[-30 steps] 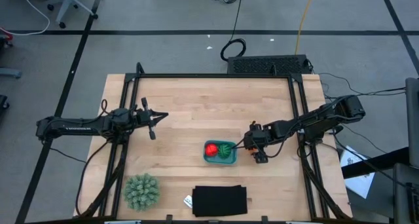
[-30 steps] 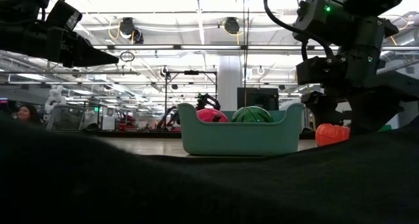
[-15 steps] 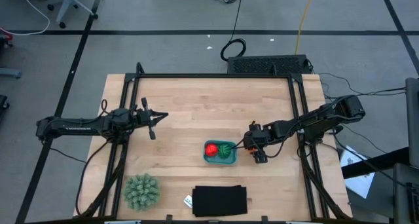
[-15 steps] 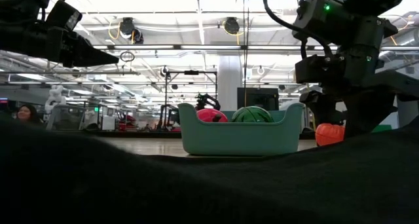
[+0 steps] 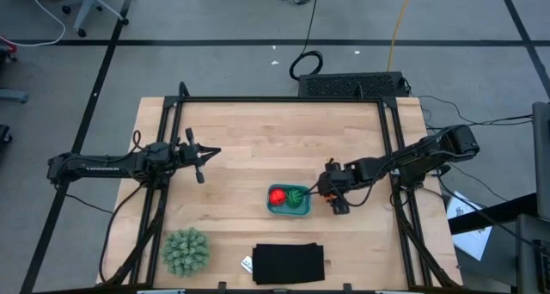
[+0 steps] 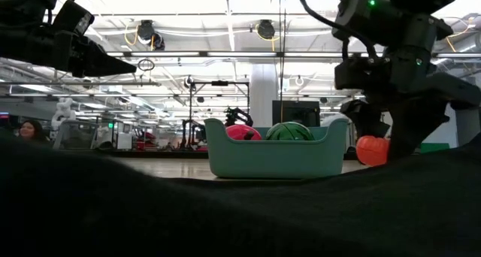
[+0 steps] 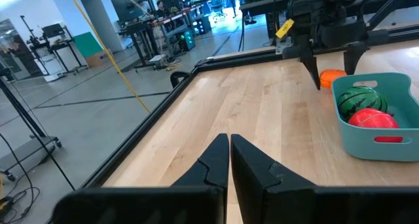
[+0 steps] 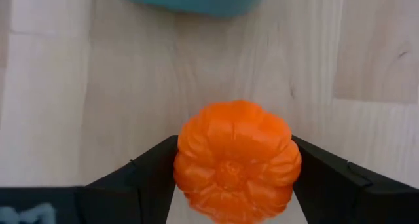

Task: Pick and placing Produce into tupperware
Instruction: Put the orange pumpkin into the blue bin

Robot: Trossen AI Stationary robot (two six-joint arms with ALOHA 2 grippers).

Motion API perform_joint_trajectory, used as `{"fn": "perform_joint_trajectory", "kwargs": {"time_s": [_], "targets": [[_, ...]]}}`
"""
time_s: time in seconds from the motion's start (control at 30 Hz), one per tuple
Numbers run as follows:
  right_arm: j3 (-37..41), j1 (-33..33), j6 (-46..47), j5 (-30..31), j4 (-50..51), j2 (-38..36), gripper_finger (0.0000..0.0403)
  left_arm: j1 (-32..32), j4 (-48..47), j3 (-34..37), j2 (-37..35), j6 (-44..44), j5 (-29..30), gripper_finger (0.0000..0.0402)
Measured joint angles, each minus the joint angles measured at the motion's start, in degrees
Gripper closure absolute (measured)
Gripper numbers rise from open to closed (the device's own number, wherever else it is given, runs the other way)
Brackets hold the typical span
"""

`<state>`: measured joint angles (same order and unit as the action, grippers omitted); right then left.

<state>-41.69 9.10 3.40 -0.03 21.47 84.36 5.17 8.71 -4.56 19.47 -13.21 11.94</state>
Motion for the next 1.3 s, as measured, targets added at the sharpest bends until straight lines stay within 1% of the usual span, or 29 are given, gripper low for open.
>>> {"fn": "perform_joint_trajectory", "kwargs": {"time_s": [0.47, 0.73, 0.93, 1.0, 1.13, 1.3], "targets": [[-7.3, 0.0, 0.0, 0.3, 7.4, 0.0, 0.0153, 0.0, 0.0, 0.0, 0.0, 0.0, 0.0, 0.0380], [-7.5, 0.0, 0.0, 0.4, 8.0, -0.7, 0.0153, 0.0, 0.0, 0.0, 0.0, 0.0, 0.0, 0.0380], [-7.5, 0.0, 0.2, 0.4, 8.0, -4.9, 0.0153, 0.0, 0.0, 0.0, 0.0, 0.0, 0.0, 0.0380], [-7.5, 0.0, 0.4, 0.5, 7.5, -7.0, 0.0153, 0.0, 0.0, 0.0, 0.0, 0.0, 0.0, 0.0380], [-7.5, 0.0, 0.6, 0.5, 3.3, -9.9, 0.0153, 0.0, 0.0, 0.0, 0.0, 0.0, 0.0, 0.0380], [-7.5, 0.0, 1.1, 0.2, -1.5, -10.1, 0.0153, 0.0, 0.0, 0.0, 0.0, 0.0, 0.0, 0.0380]]}}
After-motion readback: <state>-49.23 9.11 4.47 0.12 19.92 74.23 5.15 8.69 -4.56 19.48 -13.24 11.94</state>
